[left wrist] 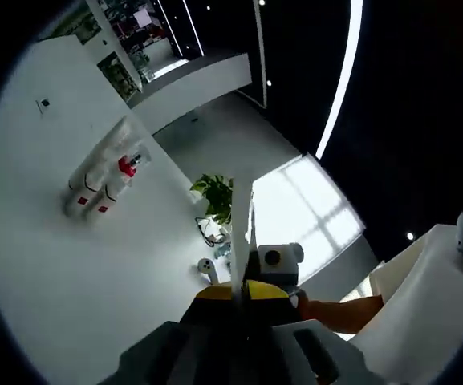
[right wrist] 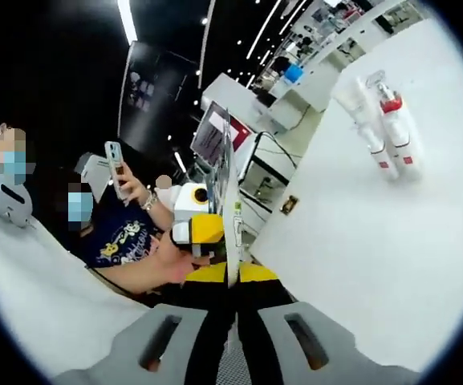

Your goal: Arrange the skincare products in the storage area until every visible bottle or jar stands upright without overlapping.

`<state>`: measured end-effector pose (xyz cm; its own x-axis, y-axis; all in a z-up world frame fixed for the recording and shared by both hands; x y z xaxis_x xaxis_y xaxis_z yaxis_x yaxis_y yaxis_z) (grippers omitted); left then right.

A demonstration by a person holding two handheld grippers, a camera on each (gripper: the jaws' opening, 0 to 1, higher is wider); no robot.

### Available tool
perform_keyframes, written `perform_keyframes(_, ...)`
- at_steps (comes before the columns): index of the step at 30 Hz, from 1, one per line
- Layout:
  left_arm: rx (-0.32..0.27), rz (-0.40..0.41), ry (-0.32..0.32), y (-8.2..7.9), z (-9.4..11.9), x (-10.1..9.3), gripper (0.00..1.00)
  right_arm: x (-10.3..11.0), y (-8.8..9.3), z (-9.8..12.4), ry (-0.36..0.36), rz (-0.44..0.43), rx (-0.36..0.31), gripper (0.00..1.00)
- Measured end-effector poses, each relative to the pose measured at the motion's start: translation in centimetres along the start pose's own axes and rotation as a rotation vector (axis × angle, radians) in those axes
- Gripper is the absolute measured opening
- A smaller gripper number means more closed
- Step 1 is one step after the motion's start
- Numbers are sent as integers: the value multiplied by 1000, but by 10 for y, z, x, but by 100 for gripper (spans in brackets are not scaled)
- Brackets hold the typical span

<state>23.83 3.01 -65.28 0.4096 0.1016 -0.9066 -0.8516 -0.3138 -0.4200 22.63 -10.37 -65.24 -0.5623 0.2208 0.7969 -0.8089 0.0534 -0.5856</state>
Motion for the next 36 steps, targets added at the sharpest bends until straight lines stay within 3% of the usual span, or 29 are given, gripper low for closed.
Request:
perform_keyframes(2,-17,-18,-8,-1,-1,1,3,1,-1,0,11,46,-13,0)
perform_keyframes(4,-52,-6,0,-5,-2,0,5,1,-2,1,-6,8,-34,0)
perform_keyframes(10,-132,15,13,-16,5,1,6,1,0,2,-16,4,-44,0)
perform_keyframes(12,-185,29,11,-22,10,3,6,2,2,4,-21,8,-46,0)
perform_keyframes(16,-206,35,10,-20,14,5,9,4,3,5,-23,17,-57,0)
perform_keyframes(20,-217,53,7,-16,14,7,12,6,6,6,-36,7,-72,0)
perform_keyframes(24,-192,43,12,-14,15,5,4,6,10,8,-44,-11,-72,0)
perform_keyframes(29,-187,65,48,-16,15,1,3,9,8,8,-59,-46,-87,1)
perform_keyframes(31,-194,84,66,-18,15,1,2,12,3,8,-43,26,-123,3)
perform_keyframes(36,-184,101,77,-21,15,0,2,13,-5,12,-52,-14,-158,12)
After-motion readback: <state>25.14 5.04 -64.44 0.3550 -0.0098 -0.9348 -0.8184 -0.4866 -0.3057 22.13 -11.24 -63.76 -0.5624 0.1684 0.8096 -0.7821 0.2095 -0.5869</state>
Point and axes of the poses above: the point that each gripper's makers call its tool centre point, and the gripper's own axes: z roughly backward along the fingers, x roughly to its left, y roughly out of its underside, the point moved 7 cm from there along z, roughly backward along the fingers, and after that the axes turned 2 degrees about z, right-handed, at the moved point
